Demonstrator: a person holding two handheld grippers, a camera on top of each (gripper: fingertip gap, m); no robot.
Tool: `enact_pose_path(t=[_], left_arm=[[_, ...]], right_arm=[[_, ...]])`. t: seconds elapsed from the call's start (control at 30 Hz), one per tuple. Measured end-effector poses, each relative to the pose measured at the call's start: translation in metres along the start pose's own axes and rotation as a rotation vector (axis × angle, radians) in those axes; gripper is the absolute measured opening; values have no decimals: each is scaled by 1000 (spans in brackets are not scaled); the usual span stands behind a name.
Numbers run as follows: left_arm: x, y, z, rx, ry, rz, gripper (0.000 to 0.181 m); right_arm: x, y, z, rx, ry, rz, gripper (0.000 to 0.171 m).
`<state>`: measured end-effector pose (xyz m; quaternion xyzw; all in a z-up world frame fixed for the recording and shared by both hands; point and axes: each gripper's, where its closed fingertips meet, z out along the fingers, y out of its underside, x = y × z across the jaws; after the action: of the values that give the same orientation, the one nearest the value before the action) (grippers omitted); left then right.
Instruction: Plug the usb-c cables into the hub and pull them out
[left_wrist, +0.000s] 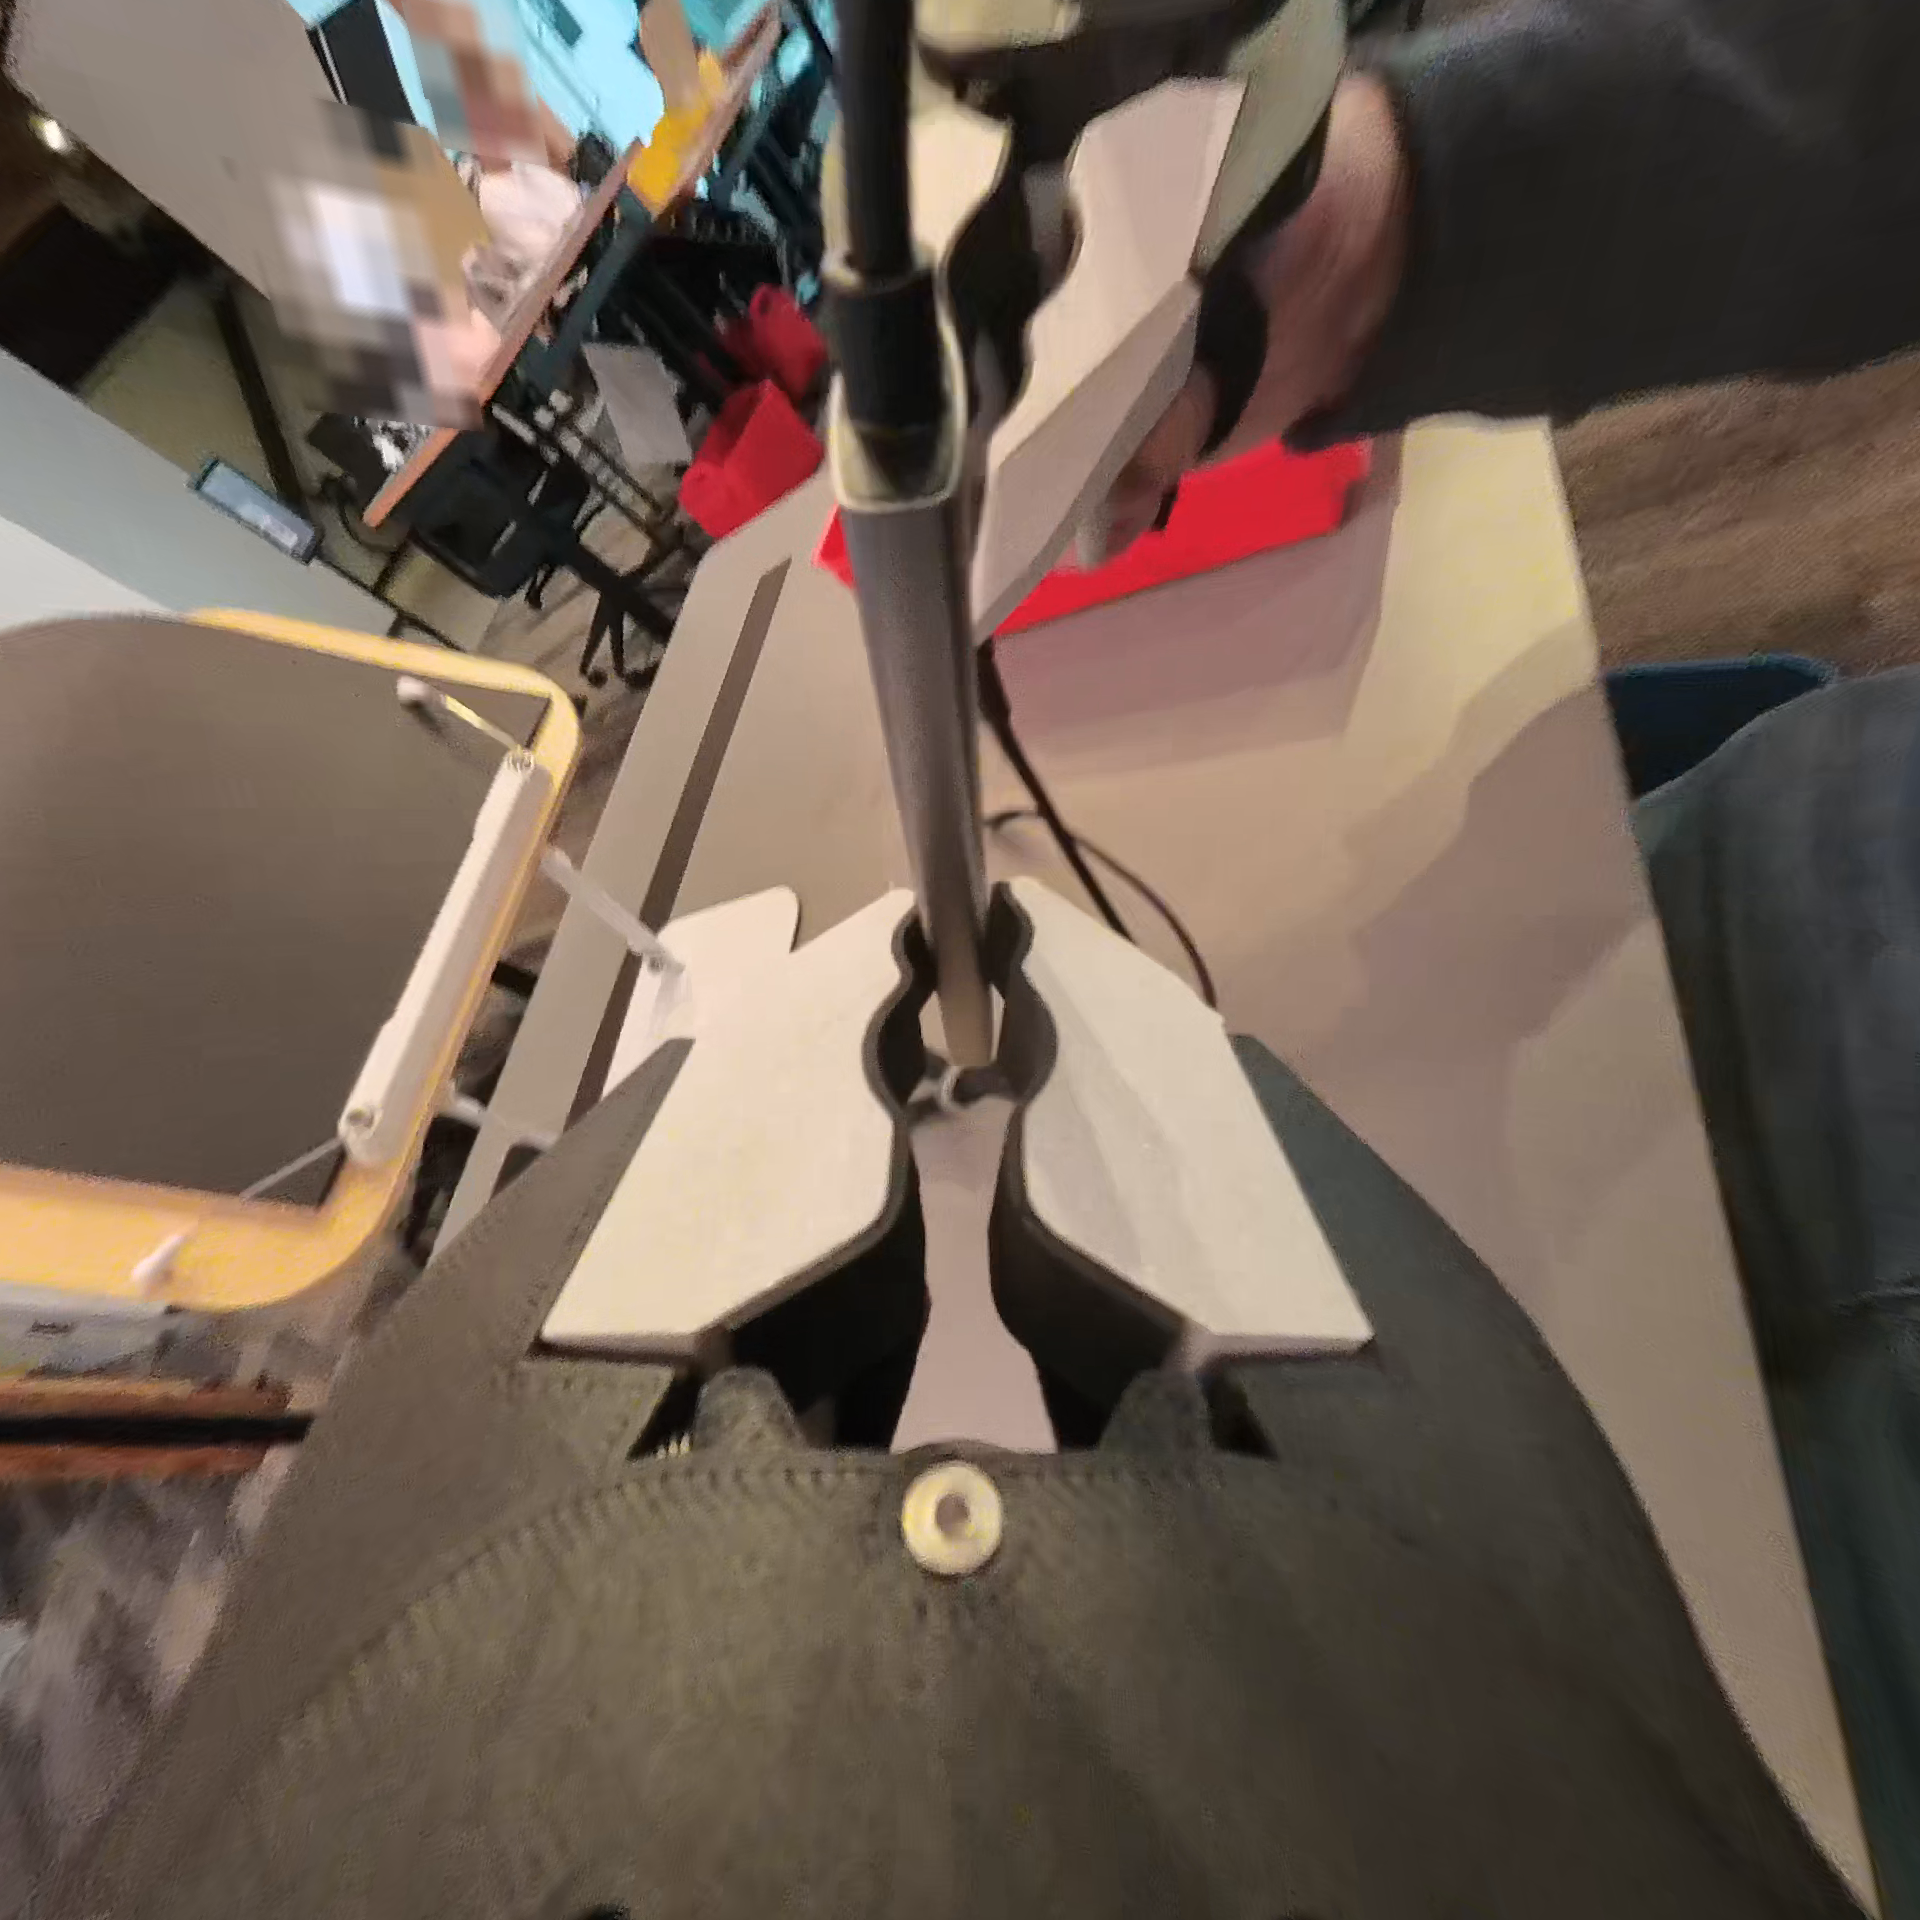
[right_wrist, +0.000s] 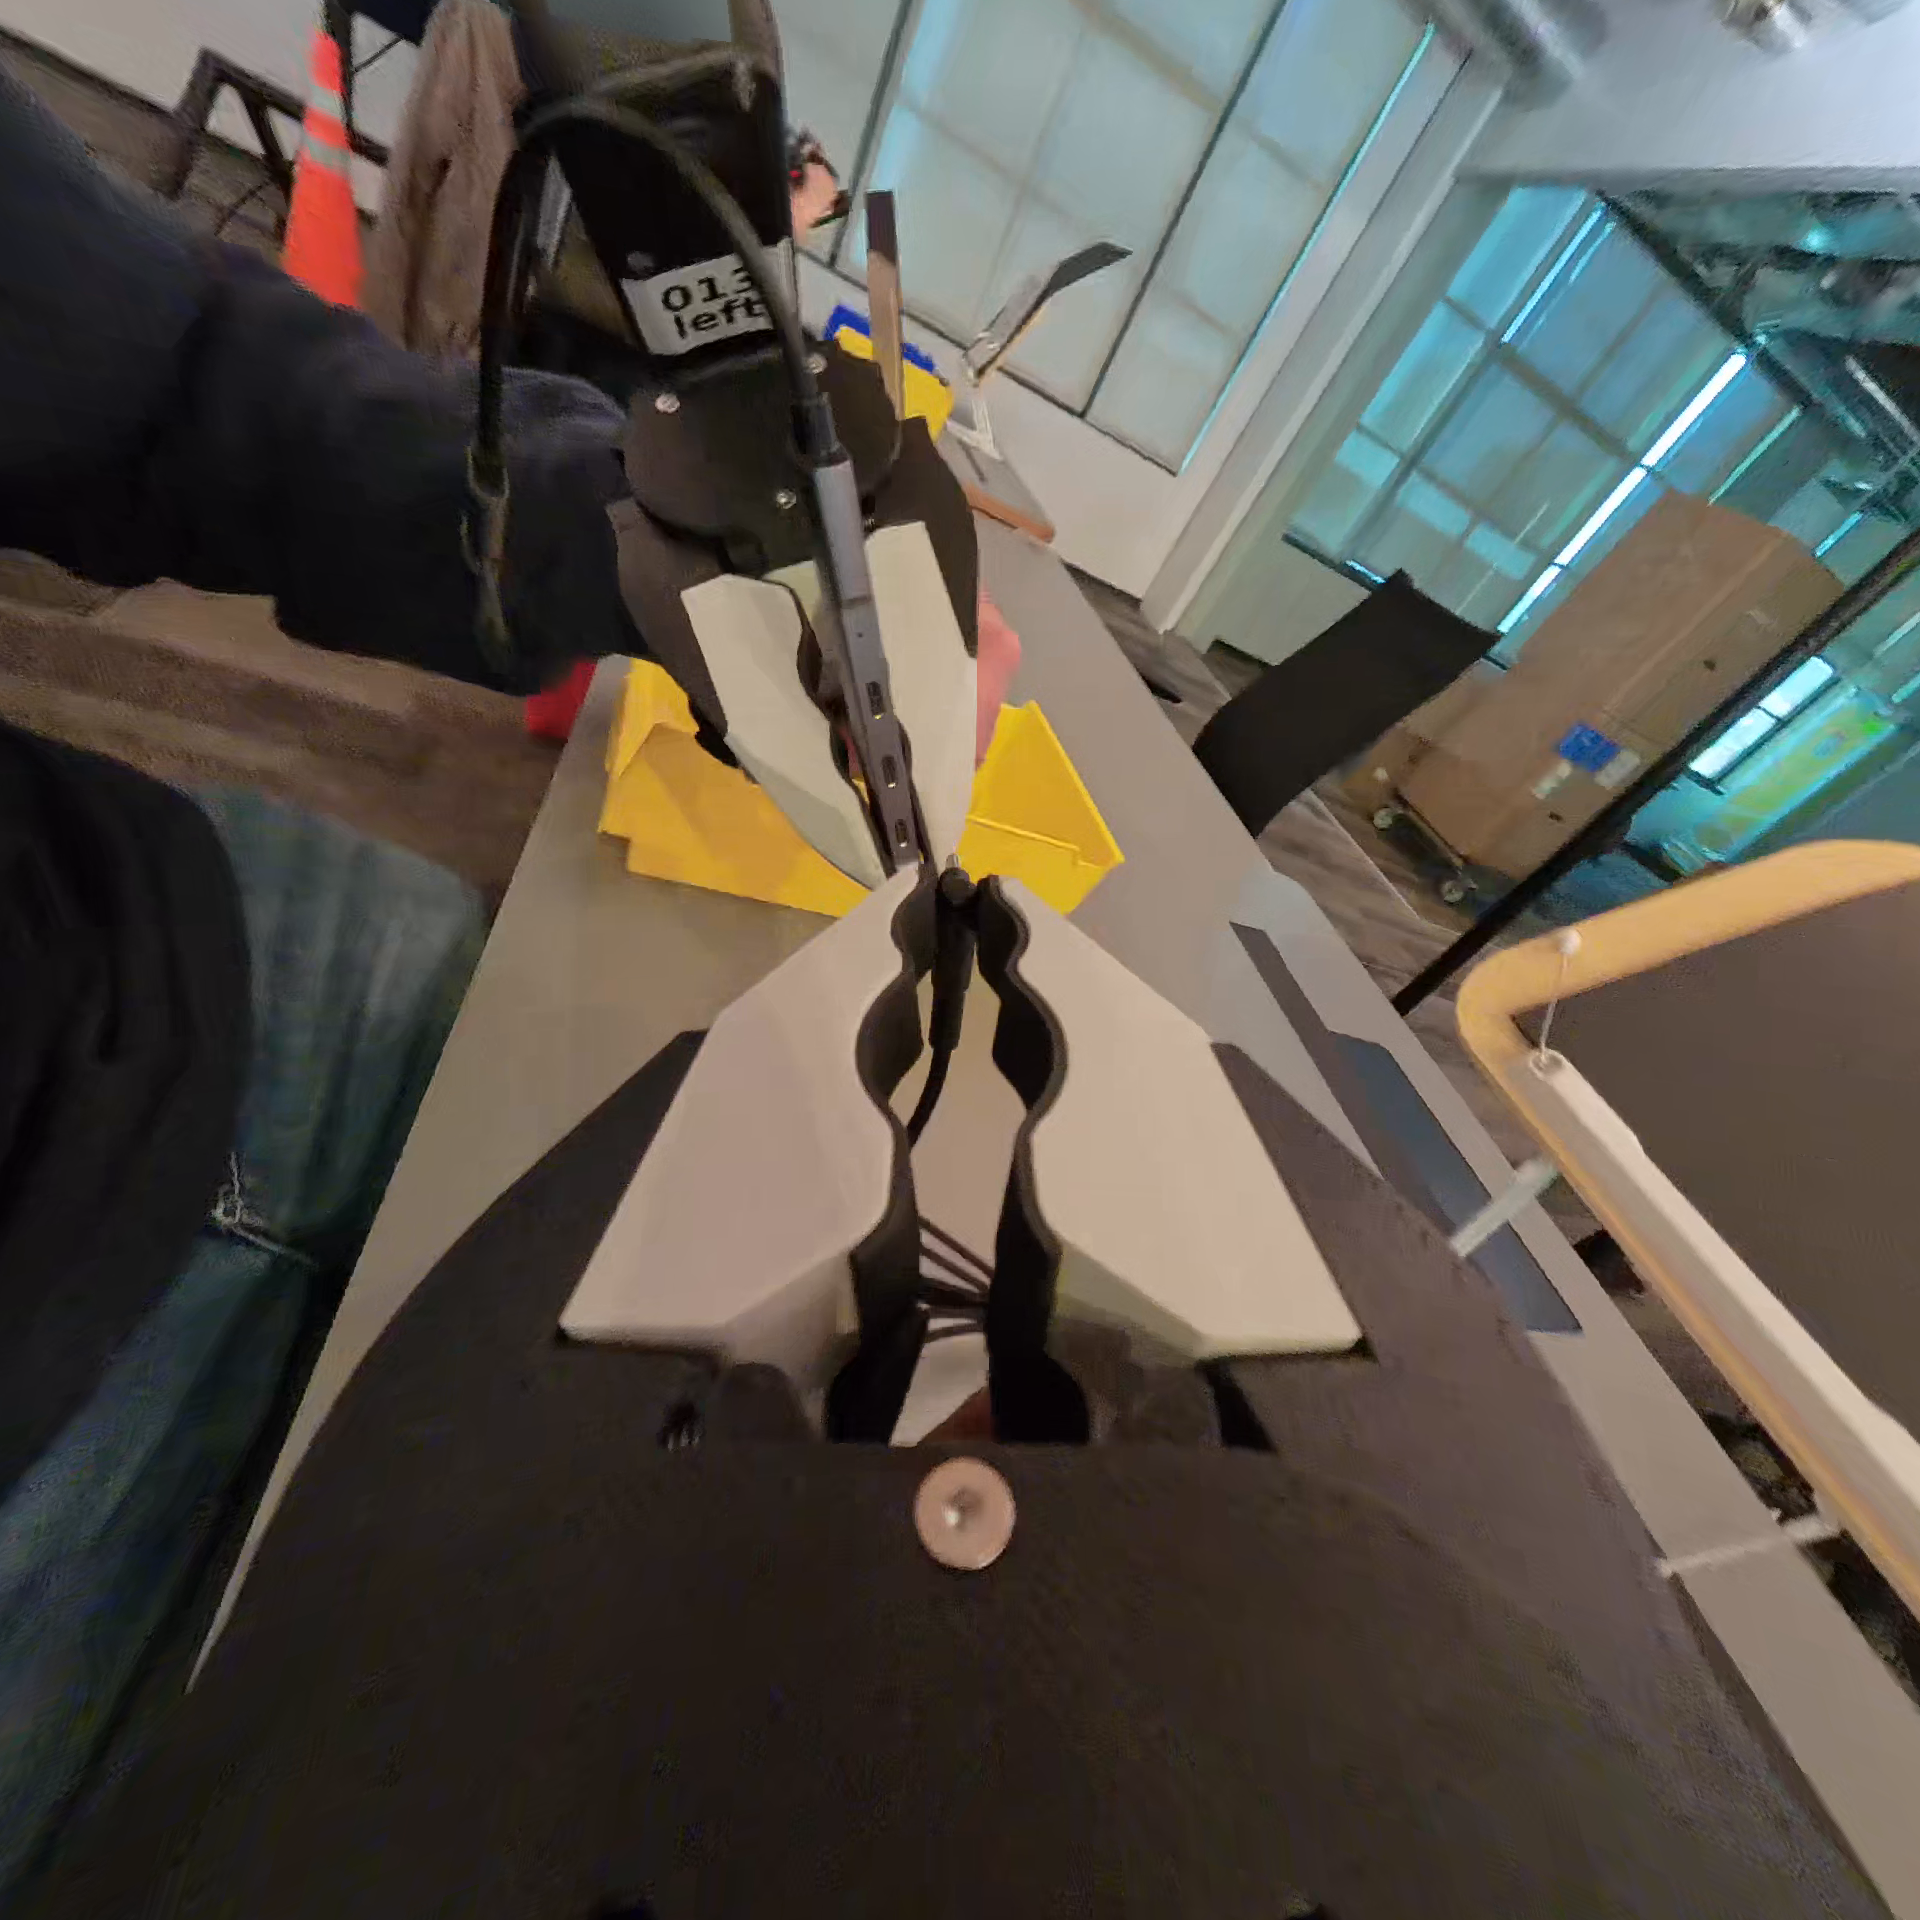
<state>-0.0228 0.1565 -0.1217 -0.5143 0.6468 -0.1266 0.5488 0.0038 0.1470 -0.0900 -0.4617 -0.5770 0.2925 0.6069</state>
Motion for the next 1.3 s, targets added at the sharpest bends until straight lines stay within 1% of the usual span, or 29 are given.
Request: enact_pose_path(t=[0.07,0.1,0.17,0.23,0.33,0.4,0.5,0.57,0.63,0.7,0.73,0.8,0.83,0.9,0.93,0.97,1.0,1.1,1.2,1.3], left_arm=[[-3,15,-2,-64,-15,12,10],[-6,15,-3,-60,-32,-1,10],[-11,24,0,-104,-44,-23,9],[-14,40,4,-175,-80,27,10],[-11,50,9,-223,-67,26,10],[-14,61,10,-283,-82,48,10],[-13,69,11,-312,-72,32,9],[-13,76,12,-345,-67,25,9],[-13,80,12,-357,-67,31,9],[-14,86,12,-390,-69,43,9],[-13,87,12,-397,-68,51,9],[-14,90,12,-414,-75,55,9],[-15,92,11,-425,-74,62,9],[-16,94,11,-433,-78,66,9],[-16,95,11,-436,-77,63,9],[-16,96,10,-439,-73,63,9],[-17,96,10,-441,-73,66,9],[-17,98,9,-449,-66,66,9],[-16,99,6,-463,-51,75,9],[-12,112,-1,-478,9,24,9]], right_arm=[[6,2,-8,32,41,48,4],[8,3,-11,27,53,66,4],[9,22,-10,-82,54,107,4],[8,53,-8,-205,50,170,5],[10,83,-5,-284,98,245,6],[15,109,-5,-388,142,236,10],[28,141,-7,-518,224,230,18],[40,160,-12,-622,297,225,30],[50,177,-18,-723,341,207,36],[43,193,-23,-845,274,221,34],[43,194,-24,-864,260,229,33],[52,181,-22,-814,274,203,32],[55,173,-20,-793,279,197,34],[61,166,-20,-804,281,176,43],[60,165,-17,-815,255,159,48],[58,166,-13,-821,219,142,52],[54,168,-8,-840,169,105,52],[50,182,14,-866,28,-90,46],[51,209,37,-868,-117,-244,37],[51,236,47,-892,-278,-297,37]])
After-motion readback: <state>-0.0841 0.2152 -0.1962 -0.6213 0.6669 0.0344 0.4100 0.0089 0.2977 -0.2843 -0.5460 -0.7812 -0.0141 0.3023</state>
